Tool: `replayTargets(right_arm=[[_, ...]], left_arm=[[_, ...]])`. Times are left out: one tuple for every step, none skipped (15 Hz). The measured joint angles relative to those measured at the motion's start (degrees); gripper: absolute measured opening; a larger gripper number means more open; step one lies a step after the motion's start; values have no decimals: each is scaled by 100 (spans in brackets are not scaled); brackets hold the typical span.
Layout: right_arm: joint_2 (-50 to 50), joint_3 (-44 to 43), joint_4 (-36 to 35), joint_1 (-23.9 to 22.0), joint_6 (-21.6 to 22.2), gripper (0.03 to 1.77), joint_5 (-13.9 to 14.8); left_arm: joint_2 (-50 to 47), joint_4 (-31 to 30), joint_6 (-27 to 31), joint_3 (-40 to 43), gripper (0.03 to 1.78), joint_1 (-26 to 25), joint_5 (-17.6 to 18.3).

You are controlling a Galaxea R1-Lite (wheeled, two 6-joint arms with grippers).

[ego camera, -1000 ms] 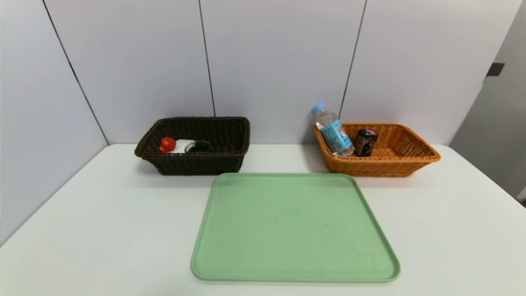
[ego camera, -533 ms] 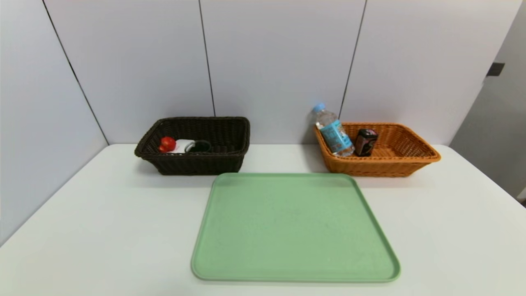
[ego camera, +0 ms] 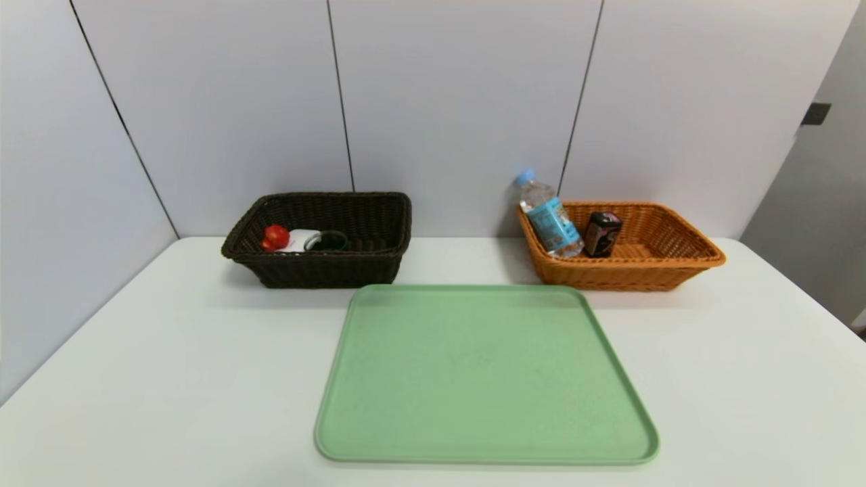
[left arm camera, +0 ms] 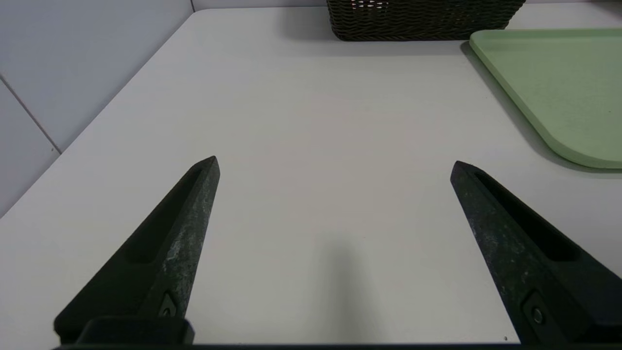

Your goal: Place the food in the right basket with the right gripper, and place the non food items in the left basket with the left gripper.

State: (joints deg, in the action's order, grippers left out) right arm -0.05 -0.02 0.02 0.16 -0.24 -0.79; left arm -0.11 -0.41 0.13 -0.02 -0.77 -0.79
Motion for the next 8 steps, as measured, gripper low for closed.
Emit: replayTargets(right_arm=[[0, 0, 0, 0, 11, 171, 5], [0, 0, -7, 0, 13, 171, 11], [0, 2, -10, 0, 11, 171, 50], [0, 0, -13, 0, 9, 171, 79], [0, 2, -12, 0, 4, 171, 79], [0, 2, -2, 0, 13, 171, 79], [0, 2, -7, 0, 38, 171, 84], [0, 2, -5, 0, 46, 171, 89]], left_arm=[[0, -13, -4, 2, 169, 2, 0], [0, -33, -6, 2, 169, 2, 2], [0, -35, -6, 2, 169, 0, 2], [0, -35, -6, 2, 169, 4, 5], [0, -35, -6, 2, 169, 4, 5], [0, -38, -4, 2, 169, 4, 5], [0, -38, -9, 2, 169, 2, 5], [0, -38, -6, 2, 169, 2, 5]])
